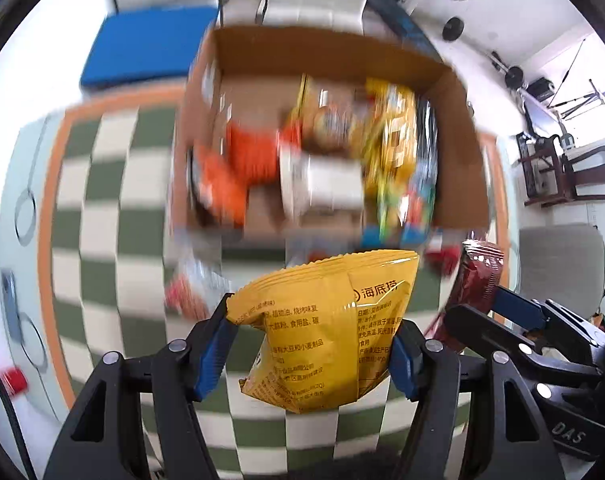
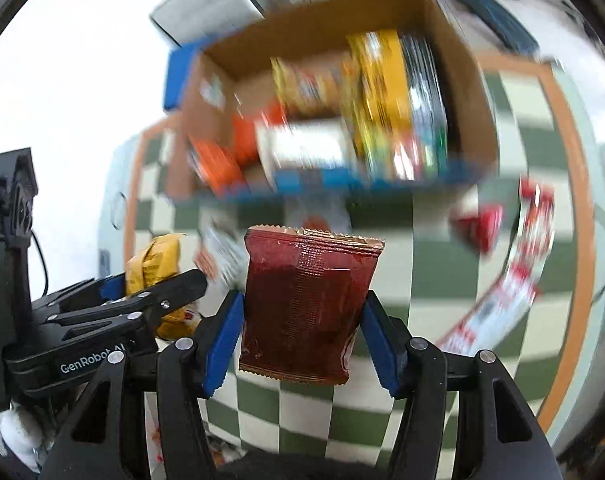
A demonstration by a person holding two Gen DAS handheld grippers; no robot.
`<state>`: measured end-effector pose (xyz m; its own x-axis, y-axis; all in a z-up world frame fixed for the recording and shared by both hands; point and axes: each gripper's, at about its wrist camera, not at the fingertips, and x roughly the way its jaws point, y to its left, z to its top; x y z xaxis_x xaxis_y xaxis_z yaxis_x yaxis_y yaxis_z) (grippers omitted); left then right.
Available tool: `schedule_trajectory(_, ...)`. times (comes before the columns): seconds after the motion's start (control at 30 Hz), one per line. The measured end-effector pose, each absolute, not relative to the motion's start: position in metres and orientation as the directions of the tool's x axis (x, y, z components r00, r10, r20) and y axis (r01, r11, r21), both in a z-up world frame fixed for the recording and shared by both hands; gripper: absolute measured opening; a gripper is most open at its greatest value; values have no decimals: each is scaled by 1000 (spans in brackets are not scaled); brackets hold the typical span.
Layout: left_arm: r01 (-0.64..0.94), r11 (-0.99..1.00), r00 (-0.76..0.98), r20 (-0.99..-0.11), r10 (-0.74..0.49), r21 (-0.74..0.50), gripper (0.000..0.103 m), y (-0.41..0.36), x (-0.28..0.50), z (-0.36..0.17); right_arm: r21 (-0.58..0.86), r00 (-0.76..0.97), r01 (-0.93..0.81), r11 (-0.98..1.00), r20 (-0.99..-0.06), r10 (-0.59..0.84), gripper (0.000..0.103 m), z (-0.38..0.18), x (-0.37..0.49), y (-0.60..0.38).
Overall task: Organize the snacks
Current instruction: 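Carry both packs over the box and open both tools to drop them inside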
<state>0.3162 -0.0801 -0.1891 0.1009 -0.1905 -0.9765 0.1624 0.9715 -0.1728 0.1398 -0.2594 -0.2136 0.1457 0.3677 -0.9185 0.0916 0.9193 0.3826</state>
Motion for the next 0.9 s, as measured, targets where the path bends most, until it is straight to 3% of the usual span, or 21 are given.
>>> schedule_trajectory(0.23, 175, 978, 133, -981, -140, -115, 64, -75, 433, -180, 382, 246, 93, 919, -903, 351, 61, -182, 258, -260)
schedule_trajectory(0.4, 139, 985, 78, -990, -118, -106, 64, -71, 497, -205, 404, 207, 164, 900, -906, 369, 61, -208, 333, -267)
schedule_trajectory(0.63, 129, 989, 25, -997, -73, -69, 64, -69, 541, -231, 488, 205, 446, 751, -872, 445, 61, -269, 390, -301)
schedule_trajectory(0.9, 138, 987, -21, -997, -76, -78, 67, -75, 552, -255, 498, 214, 508, 703, -863, 457, 62, -300, 406, -300)
